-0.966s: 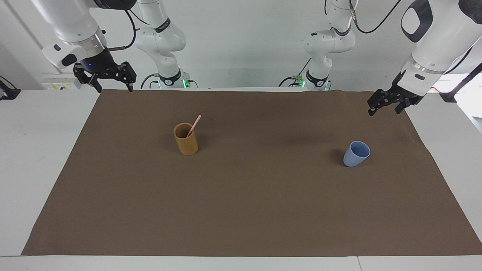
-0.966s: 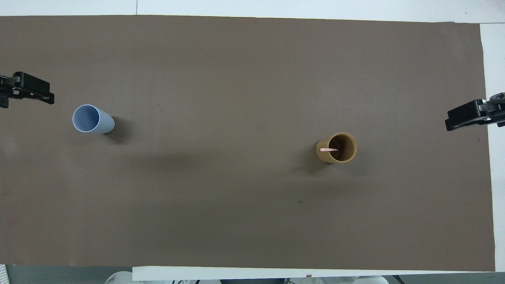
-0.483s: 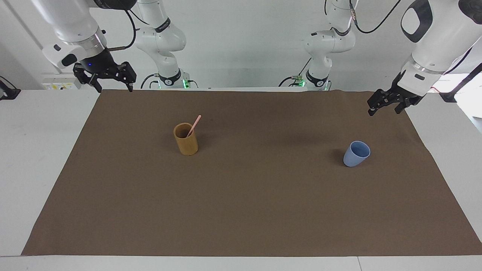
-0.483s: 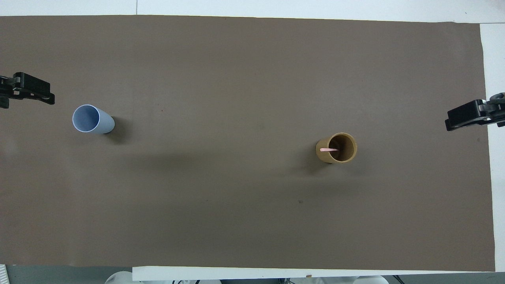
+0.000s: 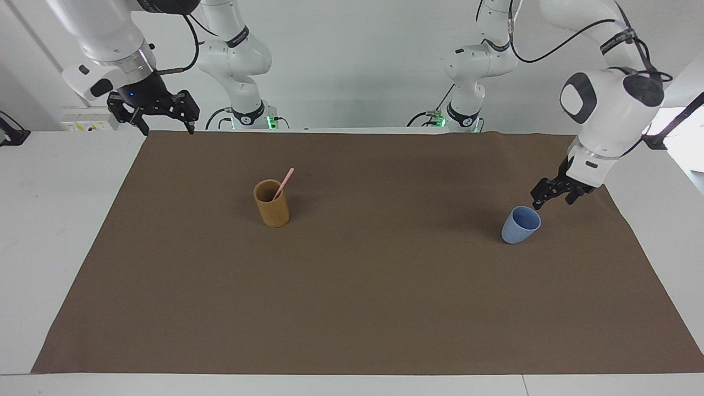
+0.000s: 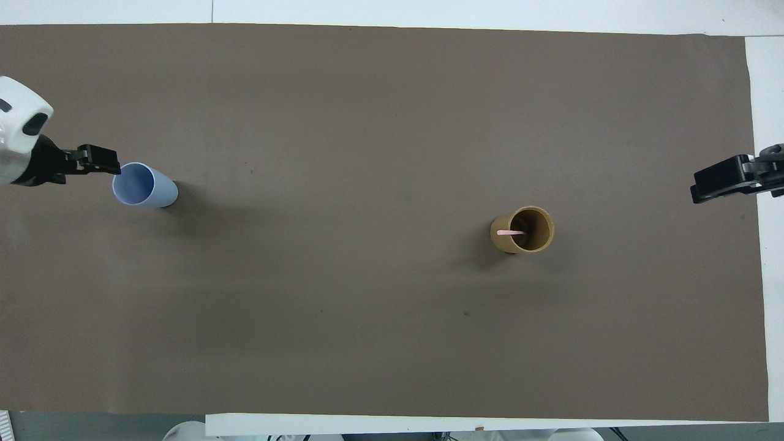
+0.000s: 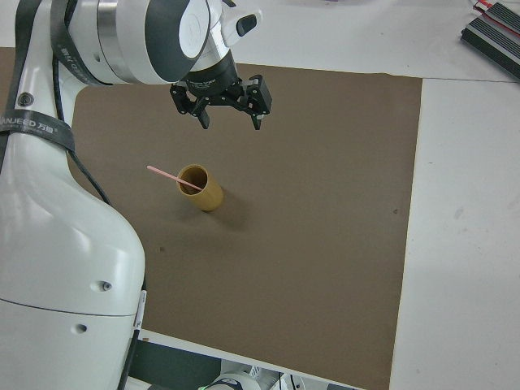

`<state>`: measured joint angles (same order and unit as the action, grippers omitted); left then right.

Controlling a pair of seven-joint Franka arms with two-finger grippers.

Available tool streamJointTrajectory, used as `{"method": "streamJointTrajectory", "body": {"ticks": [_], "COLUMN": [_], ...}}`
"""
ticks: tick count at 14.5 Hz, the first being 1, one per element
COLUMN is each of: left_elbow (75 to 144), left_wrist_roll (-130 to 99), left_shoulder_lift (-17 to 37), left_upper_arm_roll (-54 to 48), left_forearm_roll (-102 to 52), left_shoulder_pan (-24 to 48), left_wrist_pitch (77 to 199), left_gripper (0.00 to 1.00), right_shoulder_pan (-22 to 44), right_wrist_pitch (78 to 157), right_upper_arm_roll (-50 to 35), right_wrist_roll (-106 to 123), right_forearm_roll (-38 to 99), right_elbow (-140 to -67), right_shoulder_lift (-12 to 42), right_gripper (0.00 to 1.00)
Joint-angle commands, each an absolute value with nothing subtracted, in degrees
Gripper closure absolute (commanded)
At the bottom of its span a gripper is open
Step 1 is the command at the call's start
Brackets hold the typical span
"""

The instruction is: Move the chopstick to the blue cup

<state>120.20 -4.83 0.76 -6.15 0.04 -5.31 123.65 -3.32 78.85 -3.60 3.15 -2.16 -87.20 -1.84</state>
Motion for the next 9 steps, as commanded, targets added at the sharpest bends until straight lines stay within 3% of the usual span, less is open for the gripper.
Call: {"method": "streamJointTrajectory", "body": {"ticks": [1,2,3,4,5,9], "left_elbow": [121.99,122.08,122.08,122.08,122.17,121.73], "left_wrist_roll": [-5.1,-5.36,-5.71,-7.45,-10.78,-12.57], "left_shoulder_lift": [1.05,2.19,3.07,3.25,3.34,4.04], "left_upper_arm_roll": [-6.15,-6.07,-6.06,-6.06,-6.06,-6.06], "left_forearm_roll": [0.62,0.62,0.62,0.62,0.62,0.62], "left_shoulder_pan": [-5.27,-5.27,-5.27,-5.36,-5.36,-5.19], "left_wrist_pitch": [127.52,128.4,128.67,128.58,128.41,128.76], "left_gripper": [0.01,0.05,0.16,0.49,0.99,1.0], "right_shoulder_pan": [-3.52,-3.52,-3.43,-3.43,-3.43,-2.21], "right_wrist_pitch": [78.75,78.75,78.75,78.75,78.75,79.71], "right_upper_arm_roll": [-3.87,-3.95,-3.96,-3.96,-4.04,-4.39], "right_wrist_roll": [4.31,4.22,4.22,4.22,4.31,4.13], "right_forearm_roll": [-2.37,-2.37,-2.37,-2.37,-2.37,-0.98], "right_elbow": [-88.94,-89.21,-89.64,-90.61,-91.4,-93.16], "right_shoulder_lift": [-3.16,-3.25,-3.43,-4.04,-4.3,-5.27], "right_gripper": [0.01,0.01,0.01,0.01,0.01,0.01]}}
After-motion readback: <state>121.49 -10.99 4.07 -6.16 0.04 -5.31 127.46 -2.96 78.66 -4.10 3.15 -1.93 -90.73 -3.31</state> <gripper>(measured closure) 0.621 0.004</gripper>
